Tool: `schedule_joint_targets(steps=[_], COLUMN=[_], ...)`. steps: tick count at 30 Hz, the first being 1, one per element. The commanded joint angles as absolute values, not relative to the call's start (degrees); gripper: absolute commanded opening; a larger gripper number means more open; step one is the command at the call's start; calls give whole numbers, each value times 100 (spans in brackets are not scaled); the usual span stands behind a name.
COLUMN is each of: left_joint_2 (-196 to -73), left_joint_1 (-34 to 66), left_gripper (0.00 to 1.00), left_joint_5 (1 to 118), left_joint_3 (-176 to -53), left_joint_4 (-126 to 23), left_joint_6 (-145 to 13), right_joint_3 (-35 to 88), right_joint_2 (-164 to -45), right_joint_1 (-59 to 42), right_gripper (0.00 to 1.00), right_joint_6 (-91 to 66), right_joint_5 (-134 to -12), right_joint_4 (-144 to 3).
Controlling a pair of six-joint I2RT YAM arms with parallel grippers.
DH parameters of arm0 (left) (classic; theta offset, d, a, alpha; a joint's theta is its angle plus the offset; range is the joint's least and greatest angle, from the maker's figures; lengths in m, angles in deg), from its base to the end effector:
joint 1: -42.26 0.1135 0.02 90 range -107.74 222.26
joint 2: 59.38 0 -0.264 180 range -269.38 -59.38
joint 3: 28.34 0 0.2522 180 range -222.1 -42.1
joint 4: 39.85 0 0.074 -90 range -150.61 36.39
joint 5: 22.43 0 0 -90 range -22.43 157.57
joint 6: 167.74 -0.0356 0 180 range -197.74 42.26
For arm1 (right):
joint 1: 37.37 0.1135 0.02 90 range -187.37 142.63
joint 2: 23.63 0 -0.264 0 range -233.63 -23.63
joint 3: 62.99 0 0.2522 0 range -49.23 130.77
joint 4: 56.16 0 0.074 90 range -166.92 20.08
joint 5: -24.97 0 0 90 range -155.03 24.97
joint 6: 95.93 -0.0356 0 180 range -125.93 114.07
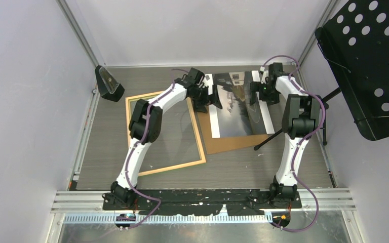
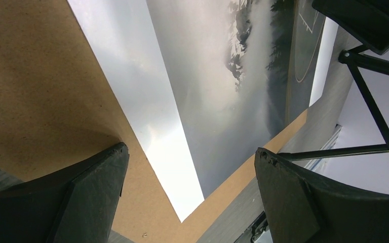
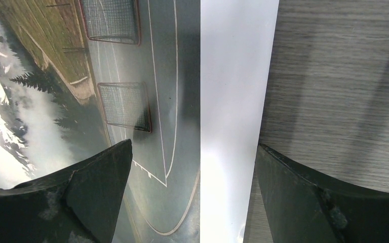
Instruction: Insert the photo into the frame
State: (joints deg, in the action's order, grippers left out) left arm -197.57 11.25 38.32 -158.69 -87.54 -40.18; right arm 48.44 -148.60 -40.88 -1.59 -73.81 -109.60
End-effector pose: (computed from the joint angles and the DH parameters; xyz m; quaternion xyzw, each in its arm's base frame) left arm 0.4419 -0.2859 0.1685 0.0219 0.9269 -0.3607 0.1010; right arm 0.4587 -0.0227 0.1703 -0.0223 0.9769 0.0612 0.2036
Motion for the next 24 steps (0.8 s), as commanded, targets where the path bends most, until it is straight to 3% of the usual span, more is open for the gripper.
schedule_joint_targets(steps=[1,15,24], left_joint_2=[-19941,-20227,-20175], left_joint_1=[1053,1029,1027], left_gripper=[98,97,97], left_joint_5=[3646,3423,3343], left_joint_3=[-16130,-16385,-16230], left_joint_4=[-8731,-8727,-8714], left_joint_6=[-3868,-3727,-3731], right_joint_3=[4693,4609,4300], right_joint_2=[-14627,-14690,-14478], right_joint_1=[-4115,-4115,-4207], right_gripper=[97,96,90], right_joint_6=[-233,-250,-276], right_joint_5=[-7526,-7655,-8288], right_joint_4=[-10893,-10826,-10480])
